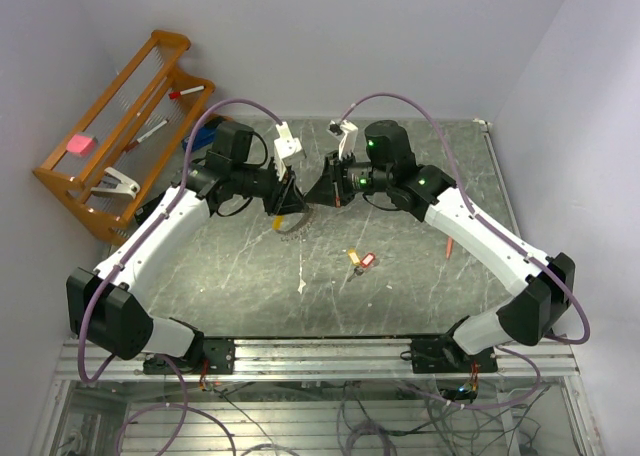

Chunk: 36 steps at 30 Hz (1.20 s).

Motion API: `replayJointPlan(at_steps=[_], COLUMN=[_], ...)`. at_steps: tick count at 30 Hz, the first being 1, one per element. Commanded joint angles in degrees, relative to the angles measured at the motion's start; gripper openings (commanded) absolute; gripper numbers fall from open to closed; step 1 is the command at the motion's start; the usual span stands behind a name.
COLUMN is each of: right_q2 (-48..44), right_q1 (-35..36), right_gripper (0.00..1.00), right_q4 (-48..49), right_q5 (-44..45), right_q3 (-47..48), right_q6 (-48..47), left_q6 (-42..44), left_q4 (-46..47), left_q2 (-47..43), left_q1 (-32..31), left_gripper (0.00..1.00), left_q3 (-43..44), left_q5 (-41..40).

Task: Put the keys on the keyring

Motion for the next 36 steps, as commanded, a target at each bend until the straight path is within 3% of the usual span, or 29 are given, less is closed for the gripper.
replayJointPlan(at_steps=[1, 8, 11, 25, 36], right_q2=[-1.94, -1.63, -1.98, -2.44, -2.95], right_q1=[-0.08, -0.11, -0.13, -0.14, -0.08], right_gripper=[0.0, 0.0, 0.0, 0.0, 0.0], right_q4=[1.62, 1.62, 1.92, 3.0, 5.17], right_q5=[-2.19, -3.9, -4.29, -6.98, -7.98], right_q3=[-0.82, -0.92, -1.01, -2.84, -5.0], right_q6=[-0.71, -0.94, -1.02, -1.14, -0.58], left_q6=[2.58, 2.97, 2.99, 3.3, 7.84], left_q4=[-0.51, -0.63, -0.58, -1.35, -4.92], left_q2=[-0.54, -0.46, -0.37, -0.07, -0.12], left_q1=[0.4, 0.49, 0.54, 0.58, 0.58], left_gripper=[0.28, 0.26, 0.21, 0.24, 0.22], left_q3=[2.18, 2.19, 2.27, 3.56, 3.72], left_q5=[3.76, 4.37, 4.55, 5.0, 10.84])
